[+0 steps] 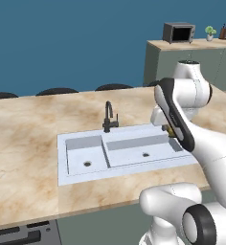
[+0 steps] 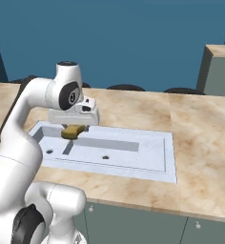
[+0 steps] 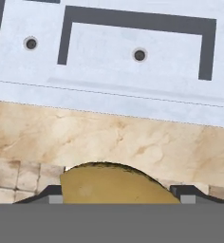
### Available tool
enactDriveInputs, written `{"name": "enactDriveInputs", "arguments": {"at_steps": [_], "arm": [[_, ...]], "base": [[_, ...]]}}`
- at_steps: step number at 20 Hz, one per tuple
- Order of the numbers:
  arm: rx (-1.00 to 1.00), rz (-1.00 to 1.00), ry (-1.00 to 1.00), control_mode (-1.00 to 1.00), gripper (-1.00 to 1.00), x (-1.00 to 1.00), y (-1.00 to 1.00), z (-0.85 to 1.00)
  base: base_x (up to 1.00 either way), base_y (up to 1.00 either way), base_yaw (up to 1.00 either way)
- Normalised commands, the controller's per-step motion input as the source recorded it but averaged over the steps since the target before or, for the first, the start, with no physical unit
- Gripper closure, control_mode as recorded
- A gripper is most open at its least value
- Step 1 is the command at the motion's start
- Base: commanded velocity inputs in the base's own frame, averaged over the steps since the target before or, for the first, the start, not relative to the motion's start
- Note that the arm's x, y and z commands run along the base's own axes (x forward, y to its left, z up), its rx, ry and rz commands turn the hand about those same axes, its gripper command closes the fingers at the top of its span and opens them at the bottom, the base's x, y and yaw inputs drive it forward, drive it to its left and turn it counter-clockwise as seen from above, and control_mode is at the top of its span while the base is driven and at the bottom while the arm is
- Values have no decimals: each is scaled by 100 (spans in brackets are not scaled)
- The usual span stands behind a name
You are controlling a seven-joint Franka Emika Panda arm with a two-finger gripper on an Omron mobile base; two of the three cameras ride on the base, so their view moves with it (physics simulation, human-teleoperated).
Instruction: Pick up the bar soap and sponge from the sink, and place them back in the cabinet, and close the cabinet doors.
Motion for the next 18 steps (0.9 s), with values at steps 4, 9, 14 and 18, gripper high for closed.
{"name": "enactDriveInputs", "arguments": {"at_steps": [4, 9, 14, 18], "arm": [[0, 0, 0, -100, 100, -24, -16, 50], [0, 0, 0, -100, 100, -34, -19, 37], [0, 0, 0, 100, 100, 0, 0, 0], [0, 0, 0, 100, 100, 0, 0, 0]], "base": [[0, 0, 0], [0, 0, 0], [-22, -23, -6], [-39, -34, -32]]}}
